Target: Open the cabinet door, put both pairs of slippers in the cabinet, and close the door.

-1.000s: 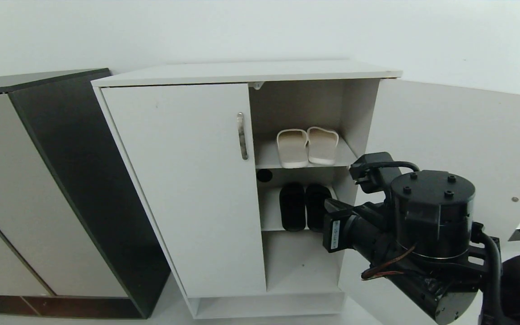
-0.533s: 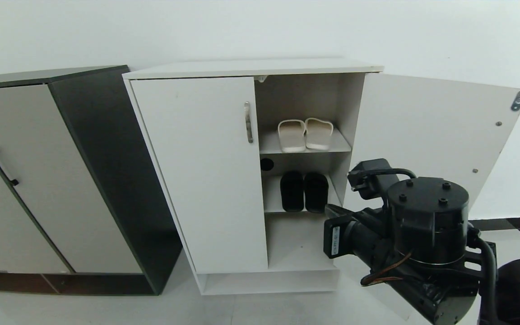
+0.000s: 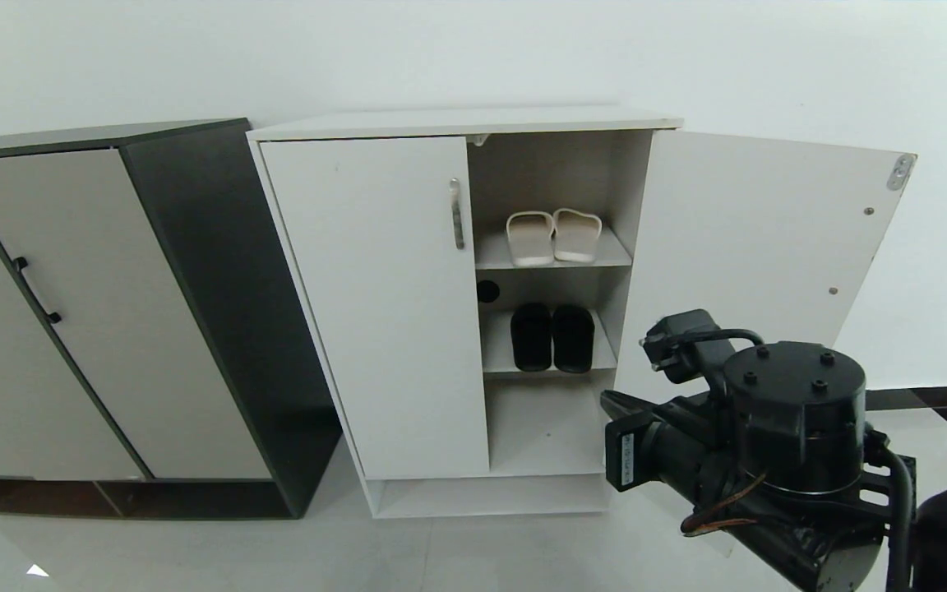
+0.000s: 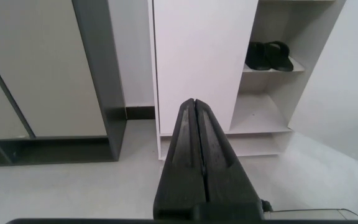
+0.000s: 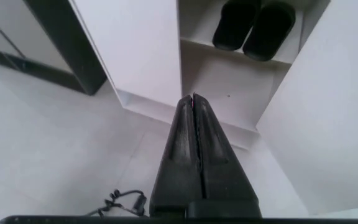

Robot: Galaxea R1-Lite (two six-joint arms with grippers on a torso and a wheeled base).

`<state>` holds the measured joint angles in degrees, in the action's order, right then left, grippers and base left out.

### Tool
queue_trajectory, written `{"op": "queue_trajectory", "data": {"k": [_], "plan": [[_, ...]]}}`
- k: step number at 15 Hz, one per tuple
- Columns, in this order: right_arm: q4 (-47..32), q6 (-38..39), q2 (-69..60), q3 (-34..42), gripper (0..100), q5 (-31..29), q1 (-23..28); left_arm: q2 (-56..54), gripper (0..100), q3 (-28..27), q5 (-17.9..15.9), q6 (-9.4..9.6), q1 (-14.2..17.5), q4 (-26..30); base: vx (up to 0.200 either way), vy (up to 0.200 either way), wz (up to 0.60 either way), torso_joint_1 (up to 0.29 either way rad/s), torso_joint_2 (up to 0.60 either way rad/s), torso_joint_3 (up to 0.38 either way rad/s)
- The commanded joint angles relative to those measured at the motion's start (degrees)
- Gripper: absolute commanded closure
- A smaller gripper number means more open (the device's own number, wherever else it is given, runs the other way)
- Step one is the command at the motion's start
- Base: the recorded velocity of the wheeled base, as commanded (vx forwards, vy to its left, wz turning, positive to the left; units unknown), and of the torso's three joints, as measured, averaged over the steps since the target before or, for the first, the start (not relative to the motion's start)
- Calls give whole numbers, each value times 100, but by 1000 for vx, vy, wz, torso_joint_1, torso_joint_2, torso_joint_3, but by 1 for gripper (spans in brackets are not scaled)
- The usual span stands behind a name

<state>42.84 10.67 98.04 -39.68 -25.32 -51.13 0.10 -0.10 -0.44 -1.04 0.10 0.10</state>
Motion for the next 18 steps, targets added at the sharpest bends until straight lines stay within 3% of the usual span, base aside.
{"op": "queue_trajectory", "data": {"k": [1, 18], "plan": [[14, -82, 31, 92, 100, -8, 6, -1, 100, 1, 0, -2, 8, -1, 0, 0, 0, 0, 0, 0], [155, -74, 128, 189, 100, 18, 6, -1, 100, 1, 0, -2, 8, -1, 0, 0, 0, 0, 0, 0]]}}
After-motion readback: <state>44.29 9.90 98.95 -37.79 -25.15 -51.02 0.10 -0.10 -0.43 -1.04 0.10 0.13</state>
